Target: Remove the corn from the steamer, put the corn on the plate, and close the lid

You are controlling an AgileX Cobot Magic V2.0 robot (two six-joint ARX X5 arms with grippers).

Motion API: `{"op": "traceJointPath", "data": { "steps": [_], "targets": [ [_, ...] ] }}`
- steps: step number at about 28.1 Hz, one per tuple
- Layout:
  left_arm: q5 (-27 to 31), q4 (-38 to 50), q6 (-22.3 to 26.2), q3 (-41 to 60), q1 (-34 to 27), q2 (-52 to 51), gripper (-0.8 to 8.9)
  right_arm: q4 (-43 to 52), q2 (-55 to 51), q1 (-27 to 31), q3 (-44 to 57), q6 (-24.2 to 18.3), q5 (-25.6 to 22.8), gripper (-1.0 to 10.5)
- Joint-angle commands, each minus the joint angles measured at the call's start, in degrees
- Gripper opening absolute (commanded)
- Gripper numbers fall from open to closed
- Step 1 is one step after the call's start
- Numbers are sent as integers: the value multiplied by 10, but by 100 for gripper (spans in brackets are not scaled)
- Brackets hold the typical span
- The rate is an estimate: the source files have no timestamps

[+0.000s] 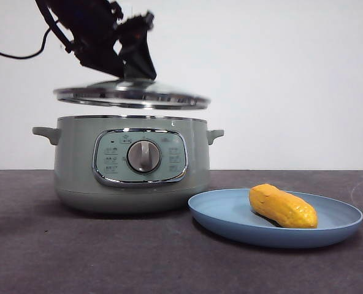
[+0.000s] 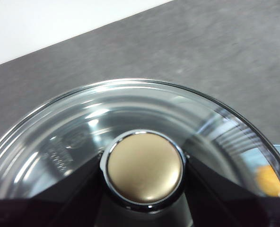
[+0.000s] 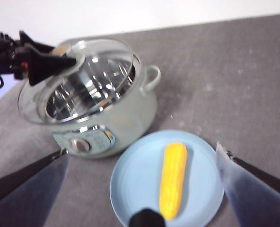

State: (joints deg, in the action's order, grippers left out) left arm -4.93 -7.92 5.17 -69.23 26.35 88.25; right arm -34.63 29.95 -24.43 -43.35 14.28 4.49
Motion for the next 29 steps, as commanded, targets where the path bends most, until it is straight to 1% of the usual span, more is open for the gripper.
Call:
{"op": "traceJointPath", "data": {
  "steps": [1,10,17,29],
  "targets": [
    [1,41,11,-4,-7,3,-9,-16,-2,-1,3,-4,0,630],
    [0,49,11,-4,-29,28,-9,-32,-1,-1,3,-4,0,630],
    [-14,49,10,-4,-27,39,-8,-32,-1,-1,3,-4,-1,629],
    [-17,61,6,-4,-19,45,-9,-32,-1,-1,3,-4,-1,629]
  ]
}}
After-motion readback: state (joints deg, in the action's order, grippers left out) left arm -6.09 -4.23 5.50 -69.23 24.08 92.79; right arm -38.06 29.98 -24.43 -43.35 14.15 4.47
